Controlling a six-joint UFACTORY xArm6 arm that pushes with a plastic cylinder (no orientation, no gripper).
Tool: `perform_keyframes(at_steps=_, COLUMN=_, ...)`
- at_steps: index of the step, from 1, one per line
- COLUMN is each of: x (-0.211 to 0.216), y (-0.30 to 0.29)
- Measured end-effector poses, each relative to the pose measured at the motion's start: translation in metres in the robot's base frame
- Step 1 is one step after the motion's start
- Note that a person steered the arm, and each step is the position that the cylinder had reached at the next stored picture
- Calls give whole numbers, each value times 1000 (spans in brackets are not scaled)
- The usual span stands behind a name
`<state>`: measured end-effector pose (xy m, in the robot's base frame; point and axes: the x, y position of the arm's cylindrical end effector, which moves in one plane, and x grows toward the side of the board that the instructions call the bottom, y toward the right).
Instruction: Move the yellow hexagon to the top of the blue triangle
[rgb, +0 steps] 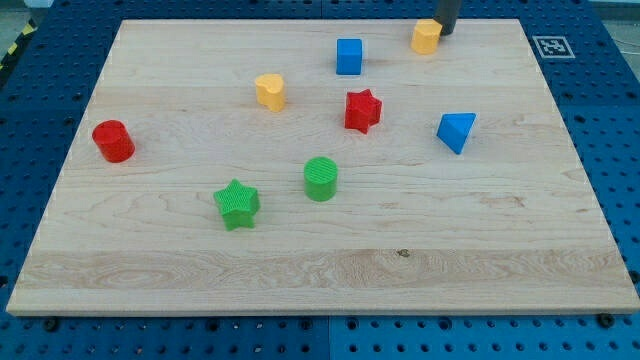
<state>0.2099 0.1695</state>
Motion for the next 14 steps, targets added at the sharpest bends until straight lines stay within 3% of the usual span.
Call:
perform_keyframes(at_steps=2, x=-18, y=-25)
perform_keyframes(at_steps=6, x=-2, y=-31)
perform_keyframes(at_steps=10, x=33, y=0)
perform_keyframes(at_steps=14, x=30, y=43)
